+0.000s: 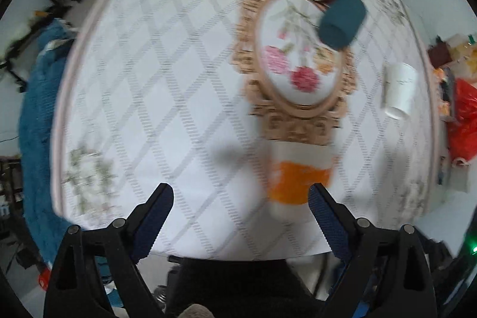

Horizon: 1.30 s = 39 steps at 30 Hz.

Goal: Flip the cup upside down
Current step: 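Stand the cup upright on the cloth and open the left gripper, then move the right gripper to the upright cup and grasp its body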

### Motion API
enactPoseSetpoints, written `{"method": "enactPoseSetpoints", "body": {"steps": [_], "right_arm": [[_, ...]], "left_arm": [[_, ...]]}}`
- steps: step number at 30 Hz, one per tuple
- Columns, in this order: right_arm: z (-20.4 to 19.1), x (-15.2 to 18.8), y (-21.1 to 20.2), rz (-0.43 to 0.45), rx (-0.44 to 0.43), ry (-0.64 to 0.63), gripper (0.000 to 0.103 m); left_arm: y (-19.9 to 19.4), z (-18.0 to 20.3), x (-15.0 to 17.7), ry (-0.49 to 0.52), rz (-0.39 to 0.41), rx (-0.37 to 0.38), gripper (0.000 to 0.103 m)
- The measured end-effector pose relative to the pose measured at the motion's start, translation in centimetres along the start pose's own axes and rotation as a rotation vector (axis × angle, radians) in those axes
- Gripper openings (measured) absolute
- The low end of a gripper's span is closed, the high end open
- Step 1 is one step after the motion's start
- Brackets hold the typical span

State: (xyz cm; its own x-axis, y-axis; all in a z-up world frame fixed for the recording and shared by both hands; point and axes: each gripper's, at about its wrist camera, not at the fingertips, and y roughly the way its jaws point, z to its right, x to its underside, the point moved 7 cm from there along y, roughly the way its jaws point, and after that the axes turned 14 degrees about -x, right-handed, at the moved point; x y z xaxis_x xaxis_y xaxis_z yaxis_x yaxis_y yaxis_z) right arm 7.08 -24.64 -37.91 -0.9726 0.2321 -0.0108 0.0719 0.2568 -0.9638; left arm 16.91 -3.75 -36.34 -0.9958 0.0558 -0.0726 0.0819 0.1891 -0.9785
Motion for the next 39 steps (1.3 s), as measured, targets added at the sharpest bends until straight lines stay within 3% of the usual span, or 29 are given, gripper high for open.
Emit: {"method": "enactPoseSetpoints", "body": {"steps": [4,12,20,28,34,38,39], "right_arm": [[-2.5,0.3,0.1,-0.004,-0.035,-0.046,0.103],[-5.5,-0.2,1.3,-0.033,-0.043,-0.082,0.103],[-7.6,-1.8,2.4,-0.073,-0.008,-0.080,0.103],[-10.0,-2.7,2.1,-0.113,0.049,-0.207,0.103],[-11.3,-4.0,1.4,-0.168,0.130,-0.408,0.103],[-13.6,-4.6,1.4,-0.200,0.255,-0.770,0.103],[-14.4,-4.5,1.4,-0.199,0.307,-0.912,0.103]], "left_arm": [[0.6,-4.4,2.2,-0.067,0.000,-0.091,0.092],[3.0,-8.3,3.7,-0.124,-0.047,-0.113,0.092],[4.5,-9.1,2.4,-0.092,-0.055,-0.079,0.092],[5.7,-9.1,1.6,-0.074,-0.065,-0.041,0.092],[6.1,-9.6,1.4,-0.086,-0.055,-0.056,0.092],[6.8,-10.4,1.5,-0.124,-0.070,-0.065,0.092],[7.0,-10.5,1.5,-0.131,-0.074,-0.068,0.092]]}}
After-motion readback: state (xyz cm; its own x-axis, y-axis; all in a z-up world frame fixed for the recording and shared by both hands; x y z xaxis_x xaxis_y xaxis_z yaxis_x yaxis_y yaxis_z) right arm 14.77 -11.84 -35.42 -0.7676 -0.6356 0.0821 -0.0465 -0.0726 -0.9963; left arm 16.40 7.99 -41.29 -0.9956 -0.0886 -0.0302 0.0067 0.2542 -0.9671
